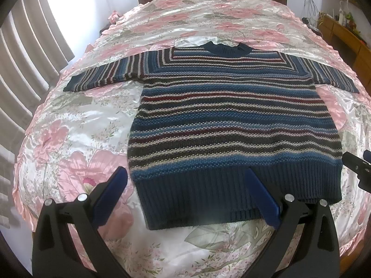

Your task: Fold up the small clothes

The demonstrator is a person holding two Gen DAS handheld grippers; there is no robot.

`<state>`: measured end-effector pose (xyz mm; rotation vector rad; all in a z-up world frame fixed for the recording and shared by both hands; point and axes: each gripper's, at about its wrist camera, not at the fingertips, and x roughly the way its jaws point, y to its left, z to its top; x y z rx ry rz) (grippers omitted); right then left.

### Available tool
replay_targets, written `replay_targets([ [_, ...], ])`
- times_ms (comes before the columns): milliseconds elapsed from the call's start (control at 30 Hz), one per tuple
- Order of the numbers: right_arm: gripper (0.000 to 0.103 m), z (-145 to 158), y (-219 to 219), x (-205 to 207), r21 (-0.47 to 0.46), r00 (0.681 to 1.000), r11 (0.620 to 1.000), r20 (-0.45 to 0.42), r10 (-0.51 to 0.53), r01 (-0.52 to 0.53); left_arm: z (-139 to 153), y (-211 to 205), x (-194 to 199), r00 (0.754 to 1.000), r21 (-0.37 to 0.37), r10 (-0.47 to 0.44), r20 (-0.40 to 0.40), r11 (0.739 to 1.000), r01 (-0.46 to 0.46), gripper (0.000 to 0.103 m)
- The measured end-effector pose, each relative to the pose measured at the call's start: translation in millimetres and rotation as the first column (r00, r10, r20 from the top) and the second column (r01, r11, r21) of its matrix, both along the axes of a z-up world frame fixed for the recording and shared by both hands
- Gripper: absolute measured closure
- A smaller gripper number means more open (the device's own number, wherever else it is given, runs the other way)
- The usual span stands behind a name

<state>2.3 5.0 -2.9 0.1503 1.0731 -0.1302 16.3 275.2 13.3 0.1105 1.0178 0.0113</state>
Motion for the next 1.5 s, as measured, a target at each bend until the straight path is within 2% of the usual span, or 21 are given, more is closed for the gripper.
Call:
replay_targets([
  [1233,0.004,-5,-5,8,0.009,1.0,1.0,0.004,0.022,-0.022,-2,-8,10,1.0,0.006,0.002,-0.016,1.0,-0.002,0.003],
  [1333,0.004,-3,-26,23,0.015,1.0,1.0,0.0,0.026,-0.026,-2,-13,22,1.0,0.006,0.001,-0.027,1.0,-0.001,0.003],
  [1433,0.004,5,-67,48,-0.011,1.0,1.0,-0.002,-0.012,0.012,1,-24,50,1.0,0.02,0.008,-0.02,1.0,-0.007,0.003],
  [1500,0.004,11,-109,72,-0.018,0.998,0.998,-0.006,-0.055,0.055,5,-34,74,1.0,0.005,0.009,-0.013,1.0,-0.009,0.003],
])
